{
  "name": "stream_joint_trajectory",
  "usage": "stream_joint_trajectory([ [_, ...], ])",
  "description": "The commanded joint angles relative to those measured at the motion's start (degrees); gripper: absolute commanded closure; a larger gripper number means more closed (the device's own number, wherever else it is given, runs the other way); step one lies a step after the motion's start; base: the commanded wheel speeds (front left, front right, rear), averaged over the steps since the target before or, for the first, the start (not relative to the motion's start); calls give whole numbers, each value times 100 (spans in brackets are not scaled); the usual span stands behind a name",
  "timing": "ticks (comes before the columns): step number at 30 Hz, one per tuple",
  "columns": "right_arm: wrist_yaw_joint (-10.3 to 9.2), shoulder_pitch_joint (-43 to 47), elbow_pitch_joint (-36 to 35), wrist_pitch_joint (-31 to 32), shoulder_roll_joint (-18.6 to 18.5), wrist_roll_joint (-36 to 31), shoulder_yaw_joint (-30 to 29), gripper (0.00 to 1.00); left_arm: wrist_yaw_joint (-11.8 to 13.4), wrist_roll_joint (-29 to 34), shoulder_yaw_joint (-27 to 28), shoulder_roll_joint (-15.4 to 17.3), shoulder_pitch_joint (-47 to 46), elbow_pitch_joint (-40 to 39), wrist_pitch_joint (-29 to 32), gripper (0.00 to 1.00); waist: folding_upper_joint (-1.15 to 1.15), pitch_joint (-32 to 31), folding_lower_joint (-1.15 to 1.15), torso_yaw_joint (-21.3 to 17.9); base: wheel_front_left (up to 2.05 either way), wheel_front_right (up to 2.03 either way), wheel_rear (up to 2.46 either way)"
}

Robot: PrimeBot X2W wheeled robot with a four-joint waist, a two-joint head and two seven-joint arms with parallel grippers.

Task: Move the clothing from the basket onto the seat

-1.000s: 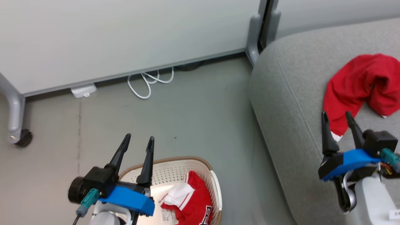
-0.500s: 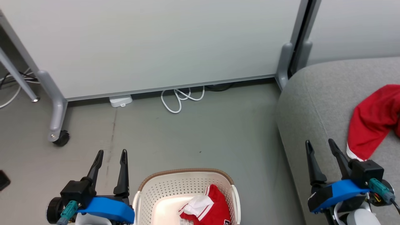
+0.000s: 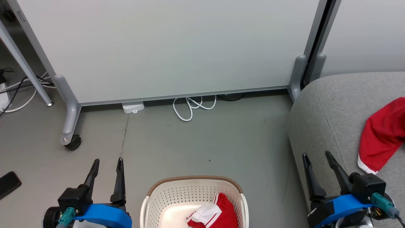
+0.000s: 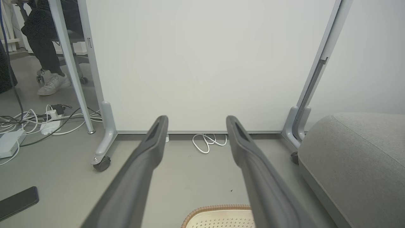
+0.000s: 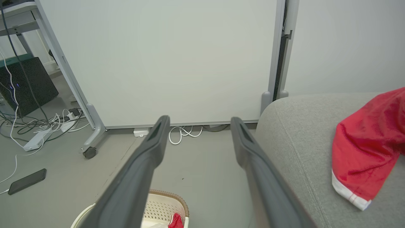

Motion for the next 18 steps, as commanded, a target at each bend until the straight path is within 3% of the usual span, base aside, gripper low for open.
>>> stream_joint_trajectory([
  [1, 3, 69, -37, 8, 1, -14, 17, 0, -34, 12, 32, -8, -6, 13, -15, 0, 0, -2, 0, -7, 0, 0, 0],
  [18, 3, 52, -83, 57, 2, -83, 96, 0, -51, 104, 90, -88, 47, 63, -16, 0, 0, 30, 0, -80, 0, 0, 0],
])
